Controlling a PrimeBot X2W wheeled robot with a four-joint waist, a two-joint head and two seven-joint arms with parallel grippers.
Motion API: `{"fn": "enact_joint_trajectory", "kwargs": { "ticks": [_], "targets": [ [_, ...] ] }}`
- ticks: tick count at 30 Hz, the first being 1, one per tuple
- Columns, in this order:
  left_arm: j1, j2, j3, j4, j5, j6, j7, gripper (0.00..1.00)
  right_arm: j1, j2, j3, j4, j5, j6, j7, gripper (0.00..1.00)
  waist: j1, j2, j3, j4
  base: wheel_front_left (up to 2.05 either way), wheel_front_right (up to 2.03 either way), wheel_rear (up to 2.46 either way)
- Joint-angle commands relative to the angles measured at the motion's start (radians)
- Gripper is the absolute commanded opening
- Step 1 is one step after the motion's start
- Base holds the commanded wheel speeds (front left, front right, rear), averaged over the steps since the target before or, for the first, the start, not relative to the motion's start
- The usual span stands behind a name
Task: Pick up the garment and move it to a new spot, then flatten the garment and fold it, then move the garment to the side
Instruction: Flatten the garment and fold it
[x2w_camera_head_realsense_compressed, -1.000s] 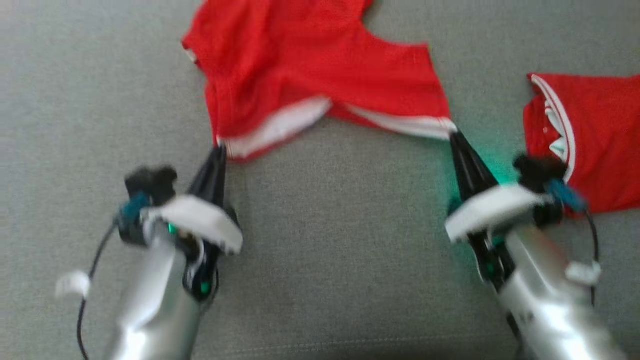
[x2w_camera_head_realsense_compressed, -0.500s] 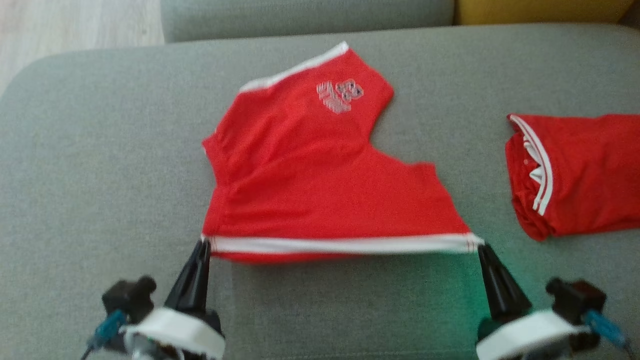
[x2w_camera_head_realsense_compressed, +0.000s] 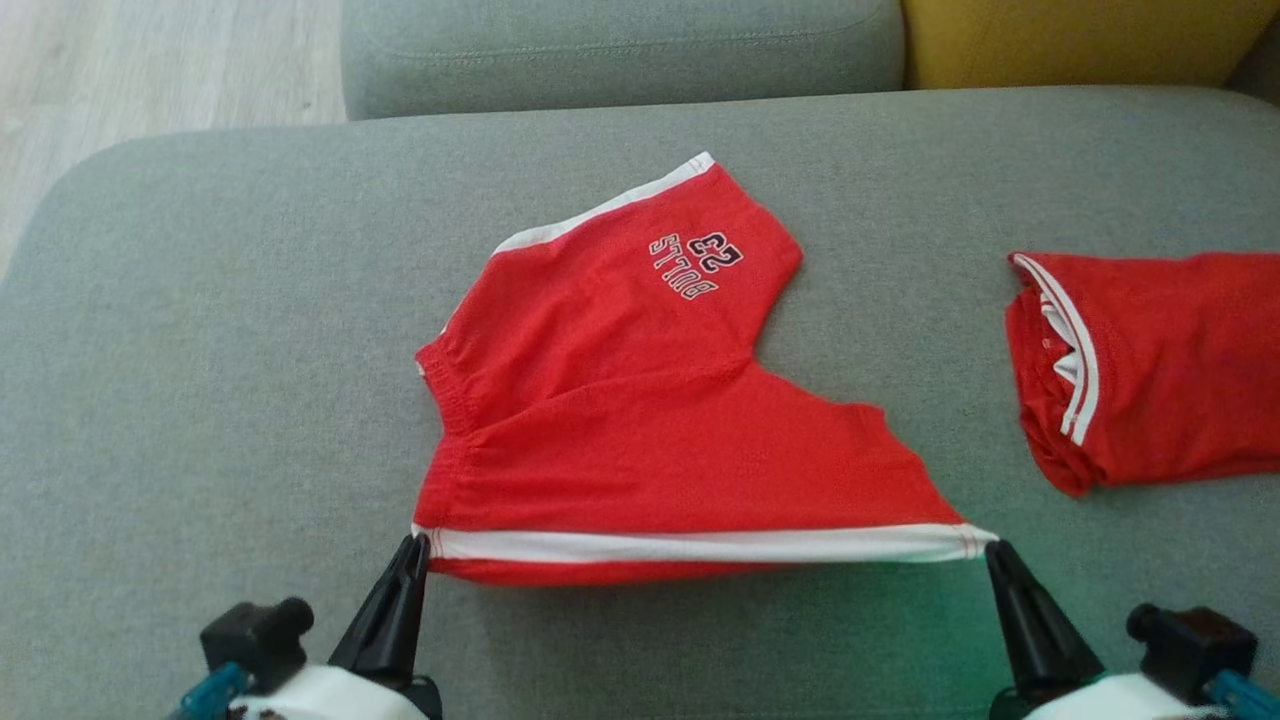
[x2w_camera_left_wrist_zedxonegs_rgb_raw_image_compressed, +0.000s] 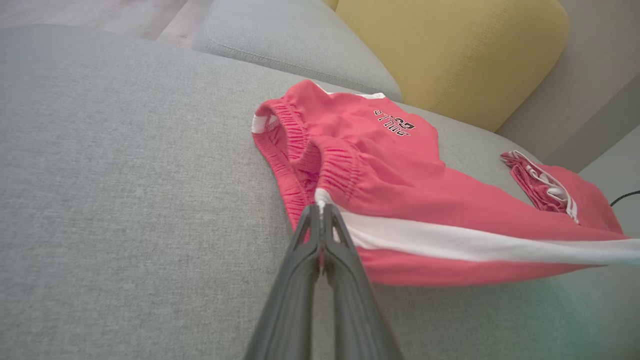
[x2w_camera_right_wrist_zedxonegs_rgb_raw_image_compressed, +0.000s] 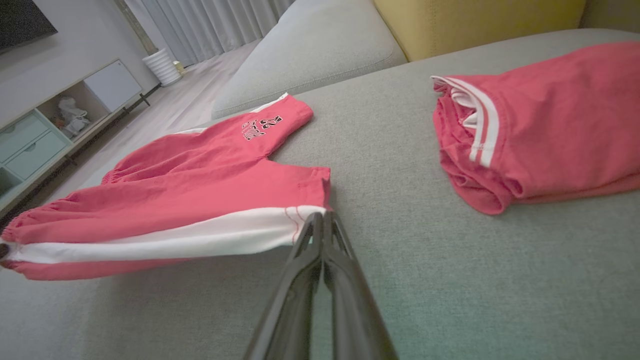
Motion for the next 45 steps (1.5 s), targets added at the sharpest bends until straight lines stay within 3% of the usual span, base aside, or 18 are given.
{"fn": "enact_joint_trajectory", "kwargs": {
  "ticks": [1,9,20,28,37,38,39,40,41,45],
  "targets": [
    [-0.052,0.009,0.034,-0.043,-0.014,0.008,0.007,0.00,-0.064,-0.016,0.005,-0.039,-0.013,0.007,0.003,0.00,0.0001,0.0000,0.010,0.006,0.00,0.00,0.00],
    [-0.214,-0.012,0.045,-0.024,-0.079,0.008,0.093,0.00,-0.306,-0.080,0.008,0.023,-0.009,0.007,0.000,0.00,0.0001,0.0000,0.108,0.042,0.00,0.00,0.00],
    [-0.594,-0.053,0.029,0.169,-0.168,-0.027,0.114,0.00,-0.894,-0.208,0.168,0.401,0.055,0.007,-0.031,0.00,0.0001,0.0000,0.318,0.139,0.00,0.00,0.00],
    [-0.813,-0.074,-0.020,0.380,-0.209,-0.047,0.016,0.00,-1.180,-0.242,0.271,0.690,0.104,0.007,-0.111,0.00,0.0001,0.0000,0.401,0.208,0.00,0.00,0.00],
    [-0.908,-0.080,-0.086,0.561,-0.291,-0.054,-0.060,0.02,-1.346,-0.244,0.422,0.914,0.170,0.007,-0.200,0.00,0.0001,0.0000,0.436,0.236,0.00,0.00,0.00],
    [-0.920,-0.080,-0.116,0.587,-0.310,-0.056,-0.065,0.98,-1.368,-0.241,0.448,0.950,0.189,0.007,-0.218,0.00,0.0001,0.0000,0.442,0.237,0.00,0.00,0.00],
    [-0.924,-0.080,-0.132,0.597,-0.316,-0.057,-0.069,1.00,-1.377,-0.239,0.460,0.966,0.198,0.007,-0.229,0.32,0.0001,0.0000,0.443,0.236,0.00,0.00,0.00],
    [-0.928,-0.080,-0.144,0.605,-0.320,-0.057,-0.077,1.00,-1.383,-0.237,0.470,0.979,0.205,0.007,-0.245,0.77,0.0001,0.0000,0.444,0.234,0.00,0.00,0.00],
    [-0.930,-0.080,-0.152,0.611,-0.315,-0.057,-0.088,1.00,-1.386,-0.236,0.479,0.988,0.212,0.007,-0.264,1.00,0.0001,0.0000,0.443,0.232,0.00,0.00,0.00],
    [-0.919,-0.073,-0.155,0.612,-0.263,-0.029,-0.135,1.00,-1.372,-0.228,0.504,0.991,0.228,0.007,-0.320,1.00,0.0001,0.0000,0.426,0.209,0.00,0.00,0.00]
  ]
}}
